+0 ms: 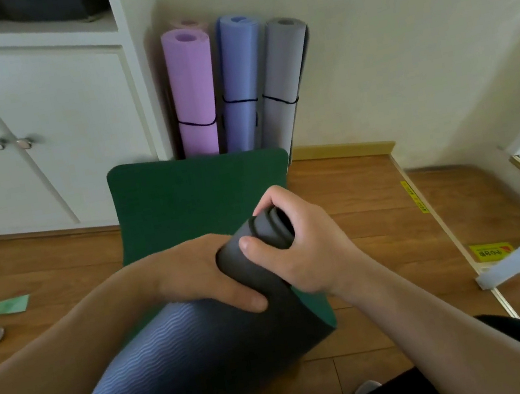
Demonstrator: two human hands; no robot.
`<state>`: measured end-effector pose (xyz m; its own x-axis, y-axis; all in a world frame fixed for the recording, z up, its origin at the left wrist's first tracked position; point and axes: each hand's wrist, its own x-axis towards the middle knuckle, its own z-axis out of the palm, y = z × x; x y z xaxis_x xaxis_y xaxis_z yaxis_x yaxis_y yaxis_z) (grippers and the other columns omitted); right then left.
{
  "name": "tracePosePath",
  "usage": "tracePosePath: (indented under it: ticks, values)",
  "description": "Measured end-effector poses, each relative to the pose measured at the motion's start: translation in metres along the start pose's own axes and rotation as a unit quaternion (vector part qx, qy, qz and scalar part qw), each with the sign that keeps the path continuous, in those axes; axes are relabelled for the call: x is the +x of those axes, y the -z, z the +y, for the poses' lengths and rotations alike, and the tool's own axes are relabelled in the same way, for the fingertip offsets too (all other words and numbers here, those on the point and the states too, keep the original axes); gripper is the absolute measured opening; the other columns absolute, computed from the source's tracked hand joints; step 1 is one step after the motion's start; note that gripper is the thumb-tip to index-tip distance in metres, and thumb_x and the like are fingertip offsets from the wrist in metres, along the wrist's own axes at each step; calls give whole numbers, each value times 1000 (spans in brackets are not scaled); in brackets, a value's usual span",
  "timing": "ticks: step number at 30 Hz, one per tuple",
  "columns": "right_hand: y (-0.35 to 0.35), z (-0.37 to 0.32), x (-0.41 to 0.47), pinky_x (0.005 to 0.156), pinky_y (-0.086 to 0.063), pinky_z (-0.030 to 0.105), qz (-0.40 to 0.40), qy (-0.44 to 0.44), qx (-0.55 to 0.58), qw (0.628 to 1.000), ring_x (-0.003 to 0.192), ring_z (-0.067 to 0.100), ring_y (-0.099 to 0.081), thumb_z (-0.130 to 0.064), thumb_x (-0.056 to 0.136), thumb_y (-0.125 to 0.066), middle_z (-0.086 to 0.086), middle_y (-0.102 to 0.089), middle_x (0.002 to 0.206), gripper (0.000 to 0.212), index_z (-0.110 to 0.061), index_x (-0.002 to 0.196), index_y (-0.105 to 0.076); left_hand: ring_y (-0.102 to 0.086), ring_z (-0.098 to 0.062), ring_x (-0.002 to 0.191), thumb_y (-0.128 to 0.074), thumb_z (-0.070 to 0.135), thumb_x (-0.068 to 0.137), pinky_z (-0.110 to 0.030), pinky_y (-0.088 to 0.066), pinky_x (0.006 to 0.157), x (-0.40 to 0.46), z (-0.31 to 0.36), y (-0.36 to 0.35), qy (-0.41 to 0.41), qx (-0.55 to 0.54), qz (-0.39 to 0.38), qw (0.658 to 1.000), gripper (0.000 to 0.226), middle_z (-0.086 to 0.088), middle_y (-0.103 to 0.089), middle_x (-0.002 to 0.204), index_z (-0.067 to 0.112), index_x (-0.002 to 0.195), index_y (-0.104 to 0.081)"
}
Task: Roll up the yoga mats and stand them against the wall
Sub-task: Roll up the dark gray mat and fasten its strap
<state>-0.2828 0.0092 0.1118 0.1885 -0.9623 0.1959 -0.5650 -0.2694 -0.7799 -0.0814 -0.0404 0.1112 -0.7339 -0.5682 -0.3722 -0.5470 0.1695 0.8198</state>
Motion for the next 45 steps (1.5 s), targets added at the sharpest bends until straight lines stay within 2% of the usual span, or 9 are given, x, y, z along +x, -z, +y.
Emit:
tracePosePath:
  ticks: [6, 12, 17, 22, 25, 29, 34, 40, 45]
  values:
    - [3, 8, 0, 67, -46, 28, -37, -61, 30, 997, 79, 10, -59, -47, 85, -70, -9, -60, 86, 28, -30, 102, -56, -75, -12, 101, -92, 29, 77, -42, -58, 99, 9, -4, -14, 13, -31, 68, 997, 40, 8, -79, 107, 26, 114, -75]
    - [-12, 12, -1, 78, -50, 30, -7, -52, -21, 998, 96, 7, -58, -61, 96, -53, -10, -57, 107, 28, -35, 107, -52, -75, -9, 97, -96, 35, 71, -41, -59, 97, 7, -6, -18, 37, -41, 99, 994, 47, 10, -79, 105, 30, 113, -74]
    - [-16, 14, -1, 88, -51, 35, -58, -86, -18, 995, 104, 5, -57, -58, 102, -53, -10, -52, 119, 22, -40, 114, -48, -75, -8, 93, -96, 44, 68, -40, -61, 93, 6, -8, -21, 43, -13, 115, 992, 47, 12, -78, 101, 32, 108, -75]
    - [-3, 8, 14, 100, -52, 51, -49, -164, 133, 976, 94, 16, -68, -84, 90, -42, -5, -70, 91, 66, -25, 92, -71, -73, -7, 93, -94, 65, 52, -39, -62, 89, 9, -9, -18, 53, 36, 142, 988, 70, 14, -76, 104, 39, 113, -69]
    - [9, 8, 16, 96, -59, 53, -93, -269, 123, 951, 90, 21, -77, -86, 89, -47, -5, -79, 84, 67, -28, 88, -80, -70, -6, 92, -90, 73, 49, -37, -61, 85, 14, -8, -27, 67, 69, 156, 983, 76, 15, -72, 105, 42, 112, -63]
    - [2, 9, 16, 72, -66, 50, -85, -331, 125, 931, 86, 33, -77, -69, 94, -58, 11, -77, 99, 55, -18, 105, -75, -68, -5, 91, -89, 76, 50, -32, -60, 82, 14, -6, -32, 89, 94, 167, 978, 77, 17, -68, 104, 45, 113, -58]
    - [-9, 13, 18, 77, -42, 43, -4, -267, 145, 953, 82, 25, -55, -38, 97, -57, 8, -54, 84, 33, -6, 89, -58, -66, -4, 85, -82, 87, 44, -35, -61, 79, 12, -1, -38, 114, 146, 217, 959, 86, 17, -66, 99, 41, 110, -50]
    - [-14, 9, 12, 82, -50, 34, 69, -211, 192, 956, 100, 22, -65, -21, 105, -52, 8, -70, 104, 21, -12, 101, -70, -60, -3, 86, -75, 92, 47, -34, -58, 77, 9, 7, -35, 96, 225, 275, 930, 91, 18, -59, 100, 39, 114, -44]
    - [-21, 11, 9, 85, -55, 33, 63, -157, 160, 972, 97, 10, -65, -19, 108, -50, -5, -69, 100, 20, -25, 104, -68, -58, -5, 86, -75, 91, 50, -31, -54, 77, 8, 6, -33, 81, 275, 282, 916, 94, 16, -55, 101, 35, 117, -41]
